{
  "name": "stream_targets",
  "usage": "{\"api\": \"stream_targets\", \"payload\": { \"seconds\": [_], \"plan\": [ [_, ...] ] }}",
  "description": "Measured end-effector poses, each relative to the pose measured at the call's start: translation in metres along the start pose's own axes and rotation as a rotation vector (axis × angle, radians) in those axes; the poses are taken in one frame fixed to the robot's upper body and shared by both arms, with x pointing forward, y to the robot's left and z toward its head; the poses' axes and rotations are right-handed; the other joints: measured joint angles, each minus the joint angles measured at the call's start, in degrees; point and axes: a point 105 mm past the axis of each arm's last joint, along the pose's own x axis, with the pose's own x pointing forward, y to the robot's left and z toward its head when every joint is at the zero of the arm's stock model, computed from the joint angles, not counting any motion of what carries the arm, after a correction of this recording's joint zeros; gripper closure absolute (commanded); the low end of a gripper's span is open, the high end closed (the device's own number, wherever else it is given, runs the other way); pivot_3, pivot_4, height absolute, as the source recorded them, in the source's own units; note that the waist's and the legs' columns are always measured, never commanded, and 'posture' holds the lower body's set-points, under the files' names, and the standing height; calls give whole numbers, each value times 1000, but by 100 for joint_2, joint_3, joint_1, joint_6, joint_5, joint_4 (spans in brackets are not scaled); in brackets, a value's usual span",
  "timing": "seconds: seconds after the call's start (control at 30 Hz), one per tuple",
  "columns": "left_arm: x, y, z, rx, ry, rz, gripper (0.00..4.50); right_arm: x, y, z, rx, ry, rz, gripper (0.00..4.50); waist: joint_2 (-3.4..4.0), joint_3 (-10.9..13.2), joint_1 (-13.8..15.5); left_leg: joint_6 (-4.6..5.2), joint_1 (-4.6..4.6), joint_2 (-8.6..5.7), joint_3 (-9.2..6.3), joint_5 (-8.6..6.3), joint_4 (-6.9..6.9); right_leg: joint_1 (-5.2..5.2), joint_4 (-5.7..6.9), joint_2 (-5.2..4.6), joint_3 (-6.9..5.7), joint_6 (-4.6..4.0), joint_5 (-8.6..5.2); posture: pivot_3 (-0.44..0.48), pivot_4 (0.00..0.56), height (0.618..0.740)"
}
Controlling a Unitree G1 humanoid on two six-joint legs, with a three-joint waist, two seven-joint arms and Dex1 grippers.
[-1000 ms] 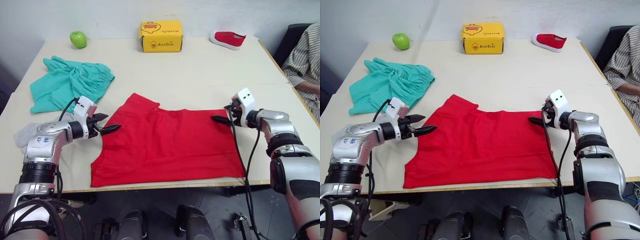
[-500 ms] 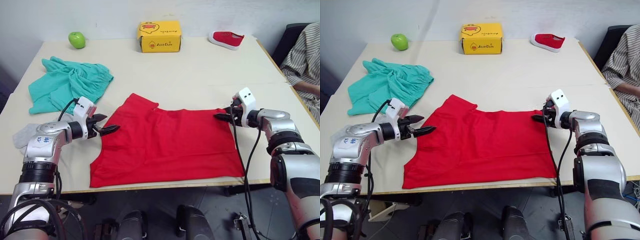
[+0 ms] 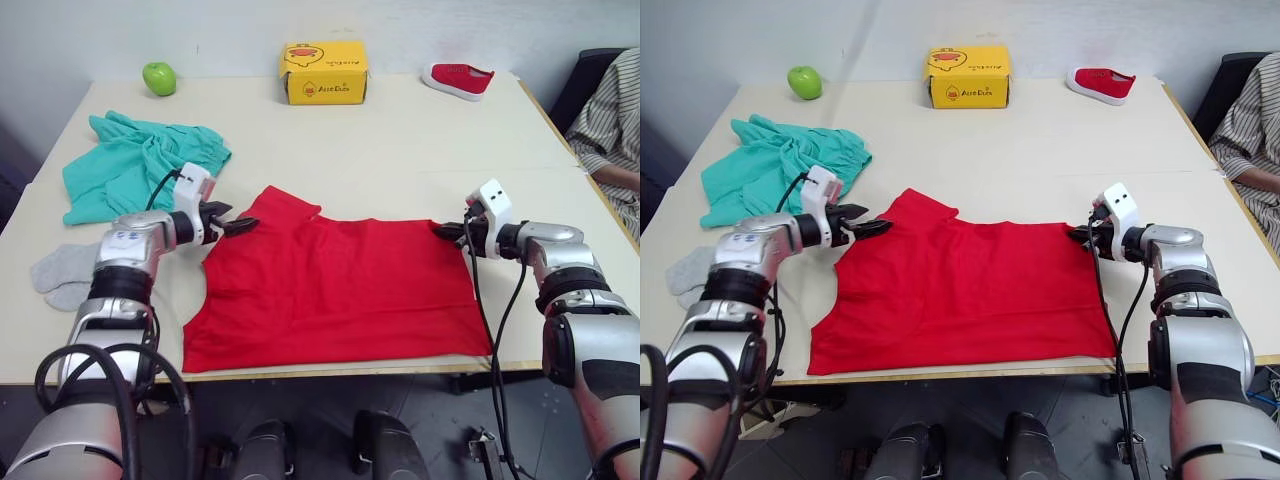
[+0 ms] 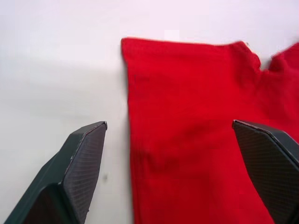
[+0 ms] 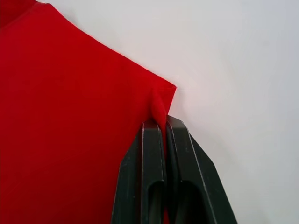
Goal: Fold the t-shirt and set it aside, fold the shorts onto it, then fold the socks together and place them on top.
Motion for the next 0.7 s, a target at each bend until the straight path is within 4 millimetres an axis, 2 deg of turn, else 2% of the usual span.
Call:
{"api": "stream_targets", "payload": {
  "seconds": [0.13,0.23,0.63,0.7],
  "plan": [
    [12,-1,-8,44,55,26,0,-1,2,-3,0,-13,10,4478,-1,0,-10,0,2,0,0,0,-2,-1,1,0,0,0,0,0,150,740],
    [16,0,-9,65,75,48,611,-2,4,-4,-6,-15,22,4500,-1,0,-9,-2,4,0,1,2,5,-1,10,-1,4,0,0,0,150,740],
    [13,0,-14,54,80,20,4422,-5,8,-3,-13,-63,52,4500,-1,0,1,-1,4,-1,0,2,5,-1,12,-2,4,0,0,0,150,740],
    [12,0,-14,52,65,16,4483,-5,9,-3,-12,-69,53,4500,-1,0,0,-1,4,-1,0,2,5,-1,12,-2,3,0,0,0,150,740]
  ]
}}
